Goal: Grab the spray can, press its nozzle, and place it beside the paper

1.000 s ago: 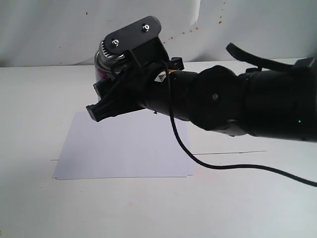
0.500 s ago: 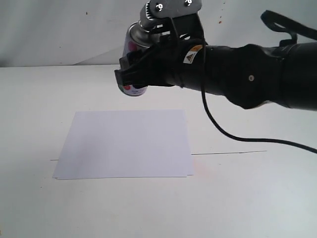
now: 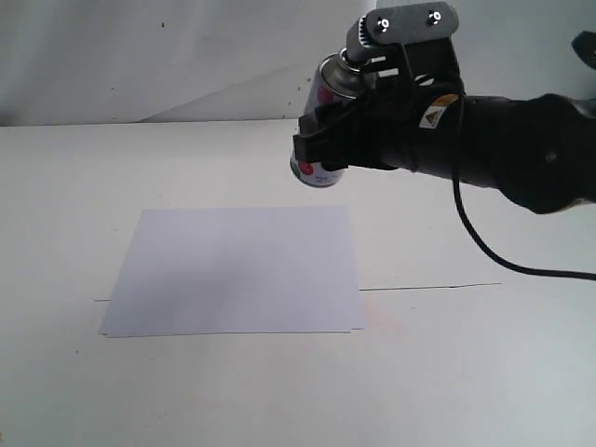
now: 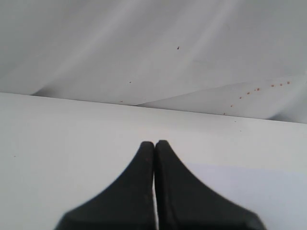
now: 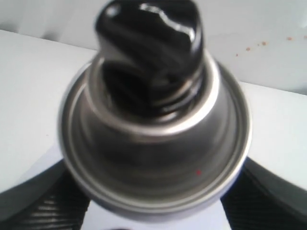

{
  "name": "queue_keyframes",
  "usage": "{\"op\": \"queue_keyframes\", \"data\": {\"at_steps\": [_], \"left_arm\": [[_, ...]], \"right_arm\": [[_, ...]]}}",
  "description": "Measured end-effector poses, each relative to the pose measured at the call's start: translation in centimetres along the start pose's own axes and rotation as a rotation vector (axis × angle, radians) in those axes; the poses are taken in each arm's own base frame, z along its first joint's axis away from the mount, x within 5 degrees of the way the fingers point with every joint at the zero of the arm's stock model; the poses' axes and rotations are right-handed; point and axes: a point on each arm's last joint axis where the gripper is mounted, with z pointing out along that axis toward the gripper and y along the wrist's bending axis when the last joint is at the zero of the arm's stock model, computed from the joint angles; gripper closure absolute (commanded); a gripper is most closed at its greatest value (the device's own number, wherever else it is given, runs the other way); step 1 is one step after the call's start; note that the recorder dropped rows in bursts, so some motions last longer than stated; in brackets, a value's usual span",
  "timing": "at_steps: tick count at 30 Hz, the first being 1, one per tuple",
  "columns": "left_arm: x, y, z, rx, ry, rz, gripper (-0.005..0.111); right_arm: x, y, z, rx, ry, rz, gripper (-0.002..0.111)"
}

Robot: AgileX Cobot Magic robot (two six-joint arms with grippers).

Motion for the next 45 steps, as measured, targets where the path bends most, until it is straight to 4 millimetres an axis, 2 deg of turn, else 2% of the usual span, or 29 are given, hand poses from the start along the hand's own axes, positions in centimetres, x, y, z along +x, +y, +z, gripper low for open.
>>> {"op": "queue_keyframes", "data": {"at_steps": [5,10,16,19,22,38,45], "left_arm": [[0.0,0.0,0.0,0.0,0.0,0.0,0.107],[0.0,0.0,0.0,0.0,0.0,0.0,0.107],[0.0,0.0,0.0,0.0,0.0,0.0,0.107],[0.0,0.0,0.0,0.0,0.0,0.0,0.107],[0.0,0.0,0.0,0.0,0.0,0.0,0.107],[0.0,0.0,0.0,0.0,0.0,0.0,0.107],[0.0,0.0,0.0,0.0,0.0,0.0,0.107]], "right_arm": [[0.8,-0.5,-1.9,0.0,0.039,-0.042,0.108],[2.2,-0.8,-2.0,-0.005,0.131,-0.108,0.108],[3.9,-4.6,-2.3,0.105,0.173,-0.032,0.108],[3.9,-5.2,-2.4,0.119,0.169,-0.057,0.108],[4.1,-5.3,-2.0,0.119,0.167,-0.08,0.108],[8.3,-6.1,2.4,0.128,0.26,-0.097,0.108],[9.0,-7.2,3.1,0.17,0.253,-0.073,0.108]]}}
